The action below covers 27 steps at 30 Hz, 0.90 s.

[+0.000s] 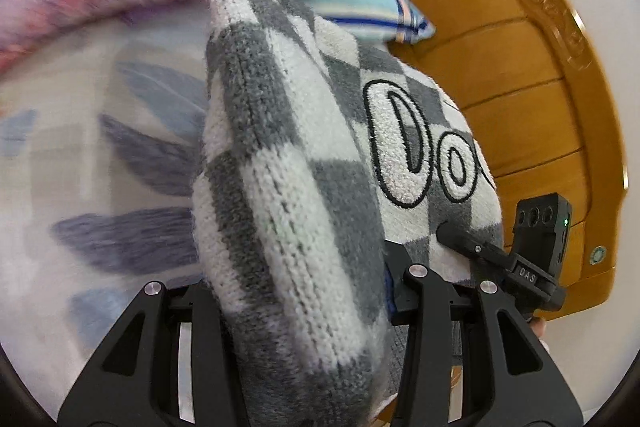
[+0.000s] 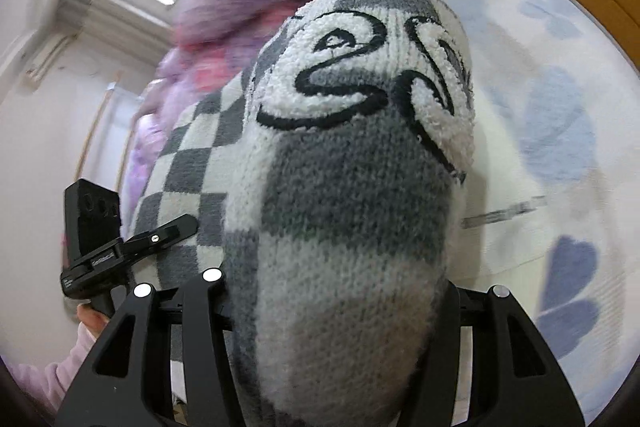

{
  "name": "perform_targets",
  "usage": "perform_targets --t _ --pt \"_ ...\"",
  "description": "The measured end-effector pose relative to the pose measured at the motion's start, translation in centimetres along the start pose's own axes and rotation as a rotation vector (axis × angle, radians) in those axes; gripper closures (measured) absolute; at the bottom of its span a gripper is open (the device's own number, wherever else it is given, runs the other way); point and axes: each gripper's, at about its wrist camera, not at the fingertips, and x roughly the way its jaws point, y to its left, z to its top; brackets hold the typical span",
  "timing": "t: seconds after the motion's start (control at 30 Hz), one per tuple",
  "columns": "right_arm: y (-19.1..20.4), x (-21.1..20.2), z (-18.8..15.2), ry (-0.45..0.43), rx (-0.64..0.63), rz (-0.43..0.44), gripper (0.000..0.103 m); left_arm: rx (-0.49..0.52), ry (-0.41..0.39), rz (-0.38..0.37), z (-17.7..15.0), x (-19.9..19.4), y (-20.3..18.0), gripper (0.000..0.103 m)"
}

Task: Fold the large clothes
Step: 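Grasp the folded cardigan with both tools and lift it, then carry the bundle toward the headboard, lower it and open both tools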

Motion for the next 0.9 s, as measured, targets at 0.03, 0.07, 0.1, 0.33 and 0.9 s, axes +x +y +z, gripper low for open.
perform_targets --t 0.03,0.07,0.1,0.33,0.9 --pt "-1.6 0.3 -0.3 0.012 0.018 -0.029 0.052 0.000 0.020 -0.002 -0.3 2.4 0.4 0.060" --pt "-2.9 0.6 -0.4 0.022 0.032 -0.055 0.050 -0.004 0.045 0.014 -0.7 4.5 0.8 0.058" --pt "-4.6 1.0 -0.8 0.036 0.048 -0.086 0.045 0.009 0.074 0.049 -1.2 6.3 1.1 0.052" --pt "-6.9 -1.7 -3.9 0.039 0.102 -0.233 0.021 0.104 0.082 0.291 -3.1 3.1 3.8 0.017" --pt "-4.8 0.8 -2.0 0.028 0.058 -0.484 0.088 0.266 0.045 0.474 -2.9 9.1 1.0 0.063"
